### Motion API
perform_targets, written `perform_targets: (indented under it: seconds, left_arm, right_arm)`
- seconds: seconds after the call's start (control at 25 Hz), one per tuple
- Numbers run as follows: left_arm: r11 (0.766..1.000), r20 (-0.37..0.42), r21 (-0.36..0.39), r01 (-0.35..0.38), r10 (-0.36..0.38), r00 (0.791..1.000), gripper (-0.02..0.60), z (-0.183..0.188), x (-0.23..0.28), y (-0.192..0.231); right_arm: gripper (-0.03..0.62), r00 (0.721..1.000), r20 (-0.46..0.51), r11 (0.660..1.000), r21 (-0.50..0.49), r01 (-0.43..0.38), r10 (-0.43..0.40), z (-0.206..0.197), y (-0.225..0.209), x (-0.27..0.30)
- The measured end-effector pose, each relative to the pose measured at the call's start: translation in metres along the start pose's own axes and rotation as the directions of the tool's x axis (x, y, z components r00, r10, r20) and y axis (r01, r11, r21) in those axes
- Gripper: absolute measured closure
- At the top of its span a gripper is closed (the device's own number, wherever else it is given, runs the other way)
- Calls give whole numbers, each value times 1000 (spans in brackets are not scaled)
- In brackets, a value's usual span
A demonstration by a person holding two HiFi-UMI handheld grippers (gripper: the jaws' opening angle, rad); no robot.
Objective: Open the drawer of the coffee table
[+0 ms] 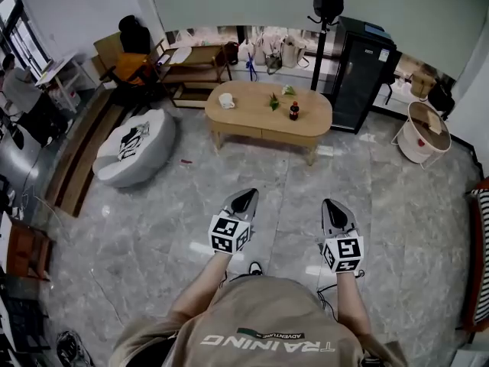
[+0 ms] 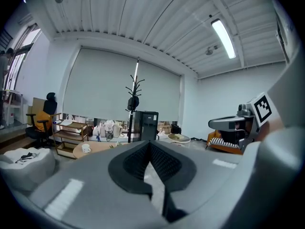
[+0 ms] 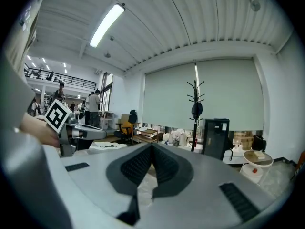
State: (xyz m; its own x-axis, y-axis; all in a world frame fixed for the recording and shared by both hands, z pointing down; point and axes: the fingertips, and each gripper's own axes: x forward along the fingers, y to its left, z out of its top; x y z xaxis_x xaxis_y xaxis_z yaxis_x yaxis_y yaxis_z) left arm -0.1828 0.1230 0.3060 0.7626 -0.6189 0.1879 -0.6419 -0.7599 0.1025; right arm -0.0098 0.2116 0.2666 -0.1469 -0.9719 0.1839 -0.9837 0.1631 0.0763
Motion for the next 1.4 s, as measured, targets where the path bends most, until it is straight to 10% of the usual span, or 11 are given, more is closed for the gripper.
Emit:
perform_targets:
  seconds: [1.4]
  left_arm:
    - [993, -50, -110, -44, 39, 998, 591, -17, 67, 120]
  right_arm:
    - [591, 992, -119, 999, -26, -38, 35, -11, -31, 143]
